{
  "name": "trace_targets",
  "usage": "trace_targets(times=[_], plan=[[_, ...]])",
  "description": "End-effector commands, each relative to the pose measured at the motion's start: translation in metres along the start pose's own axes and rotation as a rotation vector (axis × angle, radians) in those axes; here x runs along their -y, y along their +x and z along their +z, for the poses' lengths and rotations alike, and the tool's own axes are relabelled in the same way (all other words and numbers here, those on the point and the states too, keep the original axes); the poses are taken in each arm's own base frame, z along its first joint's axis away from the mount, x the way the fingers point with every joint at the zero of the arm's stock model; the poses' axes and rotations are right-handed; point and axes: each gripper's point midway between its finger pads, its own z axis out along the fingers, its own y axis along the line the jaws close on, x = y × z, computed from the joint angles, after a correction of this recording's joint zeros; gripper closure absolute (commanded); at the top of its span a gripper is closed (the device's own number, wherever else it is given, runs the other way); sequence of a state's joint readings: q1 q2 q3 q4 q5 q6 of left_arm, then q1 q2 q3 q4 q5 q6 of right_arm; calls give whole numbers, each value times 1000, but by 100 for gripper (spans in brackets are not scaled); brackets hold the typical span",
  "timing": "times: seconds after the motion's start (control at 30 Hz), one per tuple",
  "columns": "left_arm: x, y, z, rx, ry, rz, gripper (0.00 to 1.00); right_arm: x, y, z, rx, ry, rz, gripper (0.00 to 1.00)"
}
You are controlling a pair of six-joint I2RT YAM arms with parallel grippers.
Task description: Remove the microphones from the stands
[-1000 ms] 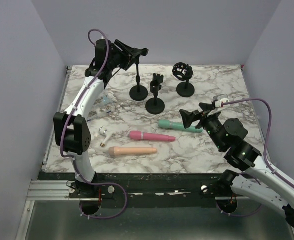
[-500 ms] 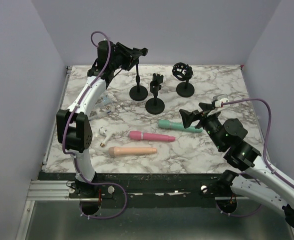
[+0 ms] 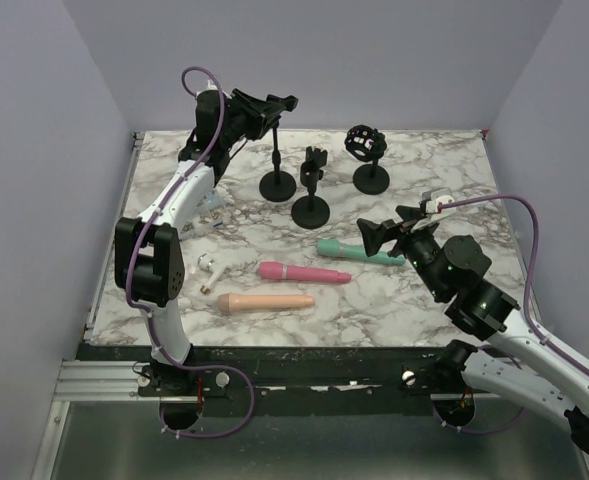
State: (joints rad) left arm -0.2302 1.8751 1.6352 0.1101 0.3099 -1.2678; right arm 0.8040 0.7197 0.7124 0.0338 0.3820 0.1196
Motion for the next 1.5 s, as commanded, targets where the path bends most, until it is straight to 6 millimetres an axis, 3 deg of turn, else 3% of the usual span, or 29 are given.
trace_targets(times=[0.0, 0.4, 0.63, 0.7, 0.87, 1.1, 1.13, 1.17, 1.23, 1.37, 1.47], plan=[[-99, 27, 5, -61, -243, -48, 76, 2, 2, 2, 10, 15, -3, 0], [-158, 53, -3, -98, -311, -83, 76, 0, 7, 5, -2, 7, -6, 0], [-157, 54, 1, -121, -318, -85, 70, -1, 7, 6, -3, 4, -9, 0], [-147, 50, 3, -123, -306, -60, 65, -1, 6, 6, -2, 4, -10, 0], [-108, 39, 2, -123, -242, -13, 42, -2, 5, 6, -5, 4, -13, 0], [-49, 25, -17, -116, -172, 53, 10, -1, 6, 6, -18, 9, -11, 0], [-39, 23, -23, -108, -156, 73, 5, -1, 7, 5, -20, 9, -10, 0], [-7, 16, -39, -85, -99, 138, 1, 0, 5, 5, -25, 15, 0, 0], [11, 16, -54, -84, -60, 185, 2, -2, 4, 4, -32, 11, 8, 0], [35, 23, -92, -77, 9, 283, 1, -1, 8, -1, -75, 18, 44, 0], [42, 29, -125, -58, 43, 380, 1, 4, 8, -8, -88, 50, 88, 0]])
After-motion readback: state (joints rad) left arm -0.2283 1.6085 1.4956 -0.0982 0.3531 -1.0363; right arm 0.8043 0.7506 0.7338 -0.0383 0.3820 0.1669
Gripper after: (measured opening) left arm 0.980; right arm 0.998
